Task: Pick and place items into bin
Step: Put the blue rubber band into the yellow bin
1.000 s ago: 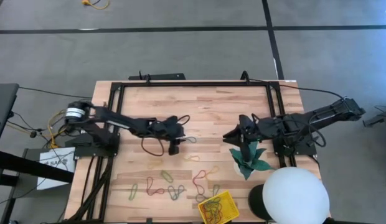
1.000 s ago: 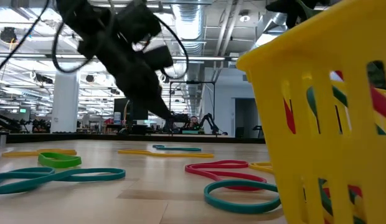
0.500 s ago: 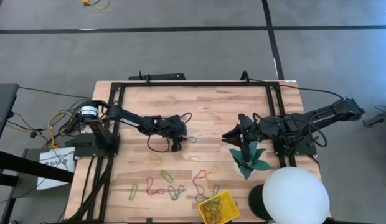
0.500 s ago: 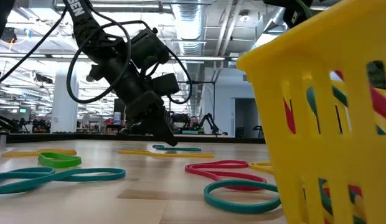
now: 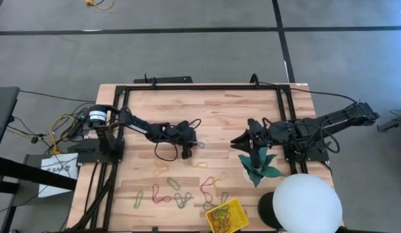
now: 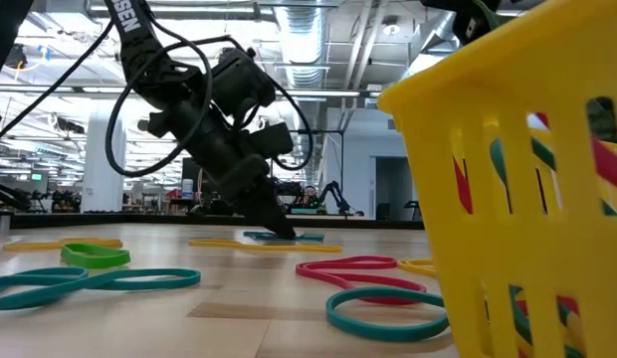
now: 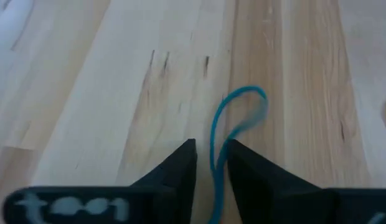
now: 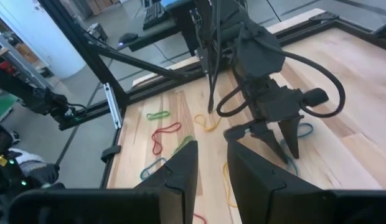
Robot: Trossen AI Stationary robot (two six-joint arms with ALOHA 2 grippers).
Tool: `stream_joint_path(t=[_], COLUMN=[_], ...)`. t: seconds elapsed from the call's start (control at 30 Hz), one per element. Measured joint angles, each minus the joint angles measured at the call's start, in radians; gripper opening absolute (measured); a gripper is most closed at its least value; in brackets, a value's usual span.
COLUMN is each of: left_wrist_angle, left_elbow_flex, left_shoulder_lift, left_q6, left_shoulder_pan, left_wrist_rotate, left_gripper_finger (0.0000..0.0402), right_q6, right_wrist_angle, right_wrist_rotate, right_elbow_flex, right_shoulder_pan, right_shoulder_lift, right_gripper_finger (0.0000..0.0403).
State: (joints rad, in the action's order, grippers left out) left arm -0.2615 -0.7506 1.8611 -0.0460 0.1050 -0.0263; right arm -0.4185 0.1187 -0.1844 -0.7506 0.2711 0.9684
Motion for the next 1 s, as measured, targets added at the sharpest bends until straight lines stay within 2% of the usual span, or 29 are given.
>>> stream_joint_path(t=[0.13, 0.3, 0.47, 0.73, 1.0], left_wrist_angle=[-0.008, -0.048, -0.086, -0.105, -0.107], left_elbow_flex=[0.001, 0.007, -0.004, -0.133, -0.26], left_shoulder_lift=[0.003, -0.02, -0.09, -0.129, -0.122], left_q6=[0.003, -0.062, -0.097, -0.096, -0.069], left_shoulder_pan=[-0.009, -0.031, -0.1, -0.26, -0.396], left_wrist_rotate=[0.017, 0.046, 0.187, 0.185, 0.095], left_gripper_finger=[0.0012, 0.0002, 0.0, 0.0, 0.0], right_q6=[0.0, 0.0, 0.0, 0.0, 0.0], right_wrist_angle=[0.012, 0.012, 0.012, 0.012, 0.01], right_wrist_rotate=[0.001, 0.002, 0.002, 0.002, 0.002], right_elbow_flex=[0.0, 0.0, 0.0, 0.0, -0.001], right_shoulder_pan=[0.003, 0.003, 0.003, 0.002, 0.002], right_shoulder_lift=[0.0, 0.0, 0.0, 0.0, 0.0], right_gripper_finger=[0.0082, 0.0082, 0.0082, 0.0082, 0.0082])
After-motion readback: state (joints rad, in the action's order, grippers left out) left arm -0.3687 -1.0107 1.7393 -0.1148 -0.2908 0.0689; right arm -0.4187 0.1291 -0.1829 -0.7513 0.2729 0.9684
